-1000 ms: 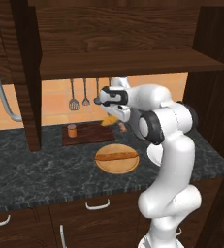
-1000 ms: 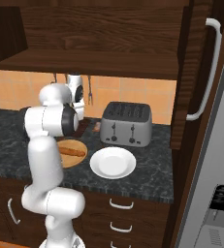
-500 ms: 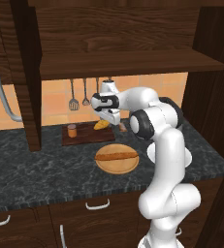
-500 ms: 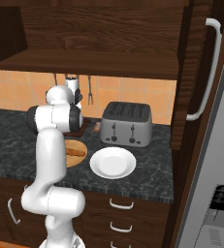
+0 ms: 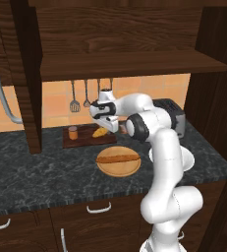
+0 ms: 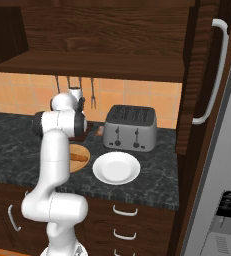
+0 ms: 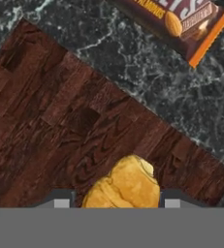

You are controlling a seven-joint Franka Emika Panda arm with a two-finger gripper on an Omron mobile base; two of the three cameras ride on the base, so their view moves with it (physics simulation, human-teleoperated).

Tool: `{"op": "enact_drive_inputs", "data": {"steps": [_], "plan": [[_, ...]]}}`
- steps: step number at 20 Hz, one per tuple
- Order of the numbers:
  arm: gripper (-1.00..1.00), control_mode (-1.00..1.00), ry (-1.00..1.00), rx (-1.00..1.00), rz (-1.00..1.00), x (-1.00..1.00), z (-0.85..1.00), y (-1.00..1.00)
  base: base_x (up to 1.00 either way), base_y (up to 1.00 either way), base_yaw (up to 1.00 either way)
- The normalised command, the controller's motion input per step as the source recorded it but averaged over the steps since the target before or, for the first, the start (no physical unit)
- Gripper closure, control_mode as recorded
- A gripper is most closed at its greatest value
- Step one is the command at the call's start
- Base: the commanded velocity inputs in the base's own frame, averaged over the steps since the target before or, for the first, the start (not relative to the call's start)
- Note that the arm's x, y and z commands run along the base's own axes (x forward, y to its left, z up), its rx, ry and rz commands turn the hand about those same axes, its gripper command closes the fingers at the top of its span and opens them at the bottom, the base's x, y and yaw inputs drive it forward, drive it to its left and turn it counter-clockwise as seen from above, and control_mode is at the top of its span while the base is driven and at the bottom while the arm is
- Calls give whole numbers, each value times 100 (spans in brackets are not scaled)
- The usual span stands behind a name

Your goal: From the different types of pastries on the counter, select a croissant and place it on the cutting board. Then retrieve a jar of jam from the cabinet and place it alongside the croissant on the cutting board.

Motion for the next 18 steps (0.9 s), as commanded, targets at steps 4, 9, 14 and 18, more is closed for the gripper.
{"op": "enact_drive_inputs", "data": {"steps": [4, 9, 14, 18], "plan": [[100, -100, 0, 2, 0, 44, -6, 0, 0, 0, 0], [100, -100, 0, 5, 0, 30, -6, 1, 0, 0, 0], [100, -100, 7, -2, 0, 0, -51, 20, 0, 0, 0], [100, -100, 10, 0, 0, 31, -36, 24, 0, 0, 0]]}}
